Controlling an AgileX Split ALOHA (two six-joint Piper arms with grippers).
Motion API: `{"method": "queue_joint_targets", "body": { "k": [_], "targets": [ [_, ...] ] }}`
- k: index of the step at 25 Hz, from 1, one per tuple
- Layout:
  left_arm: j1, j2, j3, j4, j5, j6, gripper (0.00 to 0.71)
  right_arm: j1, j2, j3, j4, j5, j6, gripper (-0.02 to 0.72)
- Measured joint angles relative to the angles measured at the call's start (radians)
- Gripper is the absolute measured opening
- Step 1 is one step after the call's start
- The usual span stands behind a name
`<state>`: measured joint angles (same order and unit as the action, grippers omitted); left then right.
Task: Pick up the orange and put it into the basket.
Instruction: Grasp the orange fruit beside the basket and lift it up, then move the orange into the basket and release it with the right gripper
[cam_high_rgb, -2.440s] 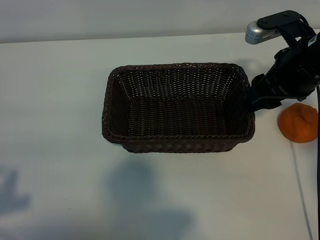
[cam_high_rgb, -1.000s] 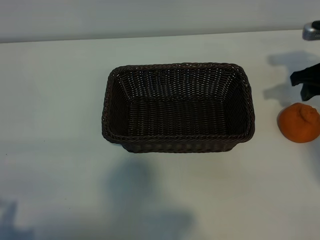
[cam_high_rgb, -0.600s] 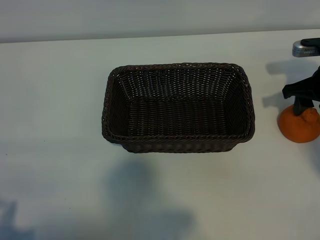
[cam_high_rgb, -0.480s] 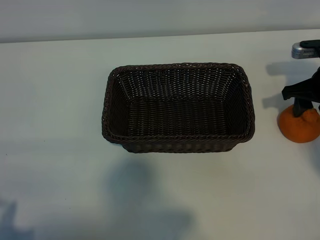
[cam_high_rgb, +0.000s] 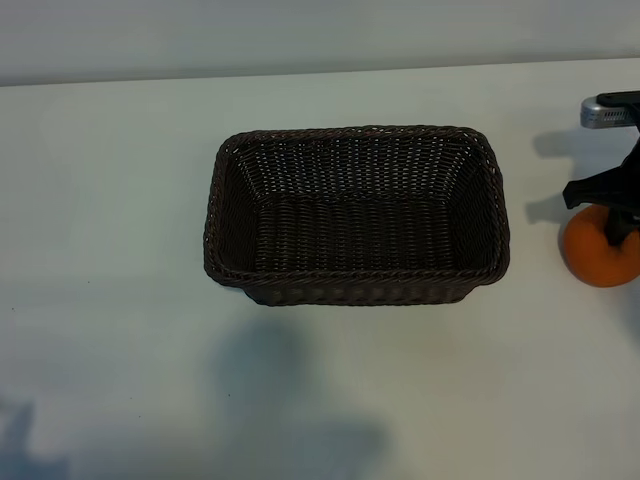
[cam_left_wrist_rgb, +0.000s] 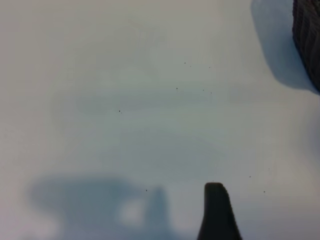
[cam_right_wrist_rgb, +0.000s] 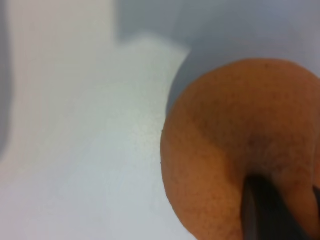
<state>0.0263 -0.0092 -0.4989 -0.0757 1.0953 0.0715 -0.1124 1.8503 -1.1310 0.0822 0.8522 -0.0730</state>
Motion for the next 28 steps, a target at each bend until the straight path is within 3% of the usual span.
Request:
{"method": "queue_joint_targets", "body": {
  "k": [5,15,19,23,28],
  "targets": [
    [0.0,0.0,0.0,0.0,0.0,0.0,0.488,0.0,-0.083,0.0,0.0,0.03,0.001,0.099],
    [0.0,0.0,0.0,0.0,0.0,0.001,0.488,0.0,-0.268,-0.16,0.004,0.265,0.003,0.094],
    [0.0,0.0,0.0,0.0,0.0,0.001,0.488,0.013,-0.27,-0.212,0.013,0.313,0.004,0.094],
    [0.0,0.0,0.0,0.0,0.0,0.001,0.488,0.092,-0.27,-0.236,0.022,0.32,0.012,0.094],
    [0.0,0.0,0.0,0.0,0.0,0.001,0.488,0.251,-0.26,-0.287,0.044,0.318,0.067,0.094]
  ]
}}
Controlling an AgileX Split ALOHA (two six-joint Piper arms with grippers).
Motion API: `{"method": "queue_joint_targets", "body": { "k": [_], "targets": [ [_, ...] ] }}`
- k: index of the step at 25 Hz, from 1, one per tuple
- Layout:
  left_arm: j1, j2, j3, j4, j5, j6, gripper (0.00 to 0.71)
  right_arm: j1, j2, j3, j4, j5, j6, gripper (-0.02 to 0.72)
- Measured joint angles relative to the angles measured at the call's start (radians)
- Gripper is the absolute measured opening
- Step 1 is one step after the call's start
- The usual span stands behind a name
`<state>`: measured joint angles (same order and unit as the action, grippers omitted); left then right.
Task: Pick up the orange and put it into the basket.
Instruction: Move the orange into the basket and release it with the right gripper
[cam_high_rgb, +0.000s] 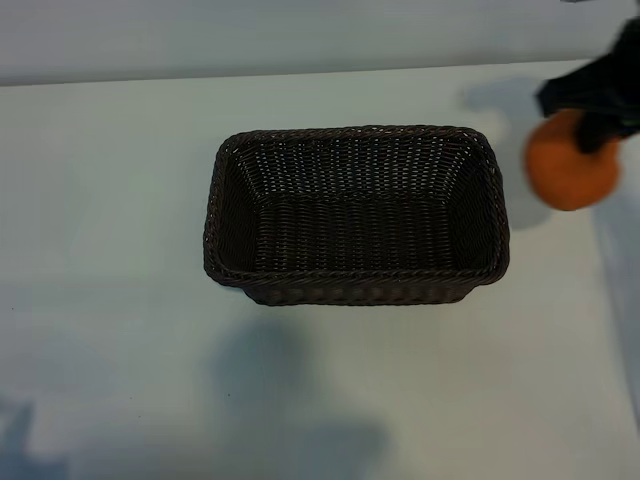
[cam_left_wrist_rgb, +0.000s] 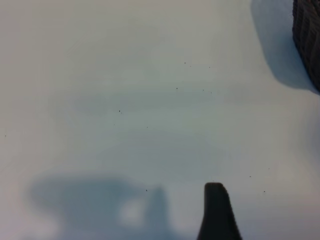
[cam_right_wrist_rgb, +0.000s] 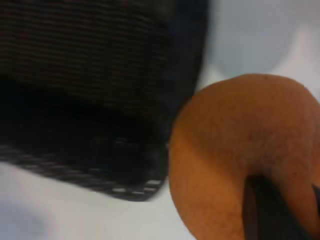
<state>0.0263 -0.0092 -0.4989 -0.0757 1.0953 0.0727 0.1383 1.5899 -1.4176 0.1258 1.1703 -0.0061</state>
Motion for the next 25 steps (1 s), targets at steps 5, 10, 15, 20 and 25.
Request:
{"method": "queue_joint_targets", "body": {
  "k": [5,10,15,20,25],
  "targets": [
    [0.0,0.0,0.0,0.0,0.0,0.0,0.488,0.159,0.059,-0.067,0.001,0.001,0.043,0.094],
    [0.0,0.0,0.0,0.0,0.0,0.0,0.488,0.271,0.171,-0.14,0.002,-0.019,0.047,0.094],
    [0.0,0.0,0.0,0.0,0.0,-0.001,0.488,0.302,0.293,-0.176,0.001,-0.065,0.047,0.094],
    [0.0,0.0,0.0,0.0,0.0,-0.001,0.488,0.302,0.387,-0.177,-0.003,-0.103,0.046,0.095],
    [0.0,0.0,0.0,0.0,0.0,-0.001,0.488,0.302,0.436,-0.177,-0.001,-0.117,0.046,0.197]
  ]
}}
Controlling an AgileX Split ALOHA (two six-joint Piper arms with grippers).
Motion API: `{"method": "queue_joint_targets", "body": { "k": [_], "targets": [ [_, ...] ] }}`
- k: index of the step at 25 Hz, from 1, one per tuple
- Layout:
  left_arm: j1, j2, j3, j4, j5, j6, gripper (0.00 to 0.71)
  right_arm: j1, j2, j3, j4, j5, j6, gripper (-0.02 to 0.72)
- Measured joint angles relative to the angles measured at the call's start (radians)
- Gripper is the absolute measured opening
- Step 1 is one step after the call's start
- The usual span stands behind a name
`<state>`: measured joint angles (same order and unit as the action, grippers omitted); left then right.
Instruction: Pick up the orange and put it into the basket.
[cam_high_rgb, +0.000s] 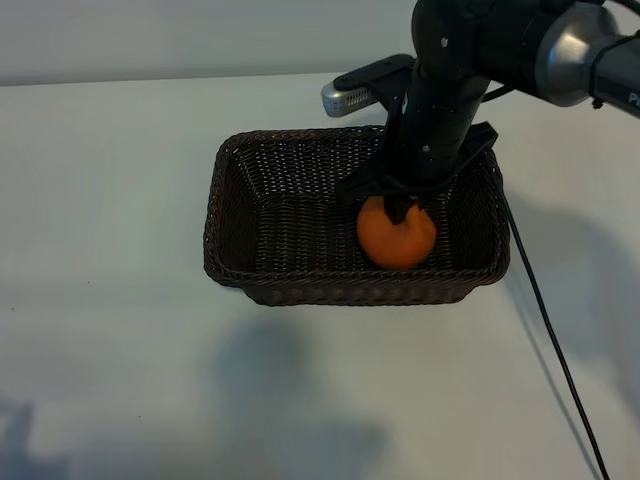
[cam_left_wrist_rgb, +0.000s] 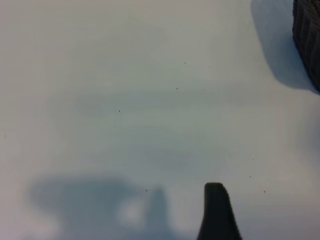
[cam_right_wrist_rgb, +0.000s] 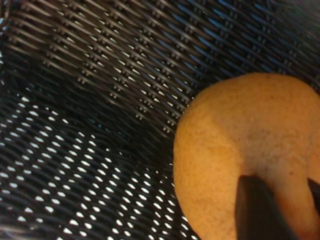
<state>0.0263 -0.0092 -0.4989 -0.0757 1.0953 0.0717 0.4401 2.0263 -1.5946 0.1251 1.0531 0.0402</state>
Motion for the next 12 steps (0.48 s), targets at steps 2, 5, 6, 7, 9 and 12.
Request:
{"method": "queue_joint_targets", "body": {
  "k": [2,5,6,7,9,12],
  "targets": [
    [0.0,0.0,0.0,0.0,0.0,0.0,0.488,0.0,0.001,0.0,0.001,-0.003,0.0,0.283],
    [0.0,0.0,0.0,0.0,0.0,0.0,0.488,0.0,0.0,-0.005,0.003,-0.002,-0.001,0.421],
    [0.0,0.0,0.0,0.0,0.0,0.0,0.488,0.0,-0.003,-0.009,0.003,-0.001,-0.001,0.46],
    [0.0,0.0,0.0,0.0,0.0,0.0,0.488,0.0,-0.005,-0.012,0.008,0.001,-0.001,0.491],
    [0.0,0.0,0.0,0.0,0.0,0.0,0.488,0.0,-0.006,-0.024,0.013,0.02,-0.001,0.522],
    [0.0,0.0,0.0,0.0,0.0,0.0,0.488,0.0,-0.006,-0.062,0.012,0.063,-0.001,0.538]
  ]
}}
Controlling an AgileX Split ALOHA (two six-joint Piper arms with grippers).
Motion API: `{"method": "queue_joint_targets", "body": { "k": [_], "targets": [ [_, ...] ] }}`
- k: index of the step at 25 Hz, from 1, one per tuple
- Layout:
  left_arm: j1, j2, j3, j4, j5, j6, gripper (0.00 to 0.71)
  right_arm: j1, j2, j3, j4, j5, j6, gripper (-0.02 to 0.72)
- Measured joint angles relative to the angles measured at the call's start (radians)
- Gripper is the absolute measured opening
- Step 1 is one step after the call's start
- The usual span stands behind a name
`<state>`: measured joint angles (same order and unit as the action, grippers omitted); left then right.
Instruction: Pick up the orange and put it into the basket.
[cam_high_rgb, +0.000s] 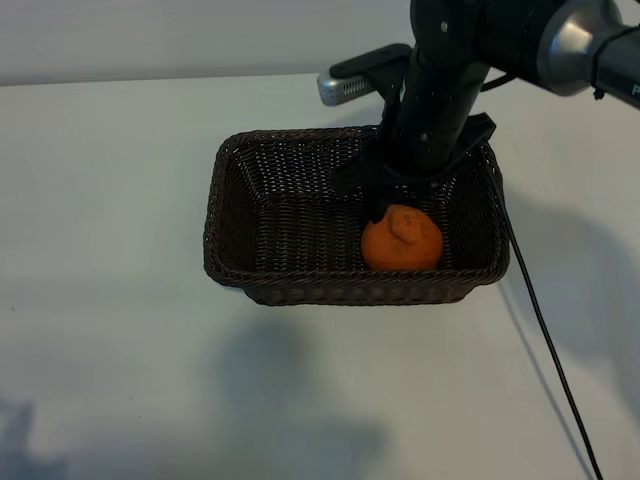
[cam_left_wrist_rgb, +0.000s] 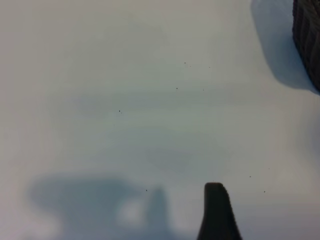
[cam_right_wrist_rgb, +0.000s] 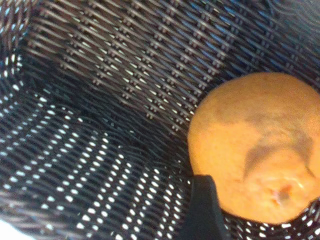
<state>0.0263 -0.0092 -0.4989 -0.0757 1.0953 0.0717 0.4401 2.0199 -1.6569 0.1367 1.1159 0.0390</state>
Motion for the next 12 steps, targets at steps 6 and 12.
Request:
{"method": "queue_joint_targets", "body": {
  "k": [6,12],
  "targets": [
    [0.0,0.0,0.0,0.0,0.0,0.0,0.488,-0.019,-0.001,-0.169,-0.069,0.09,0.001,0.541],
    [0.0,0.0,0.0,0.0,0.0,0.0,0.488,-0.155,-0.008,-0.261,-0.087,0.1,0.0,0.541]
  ]
}}
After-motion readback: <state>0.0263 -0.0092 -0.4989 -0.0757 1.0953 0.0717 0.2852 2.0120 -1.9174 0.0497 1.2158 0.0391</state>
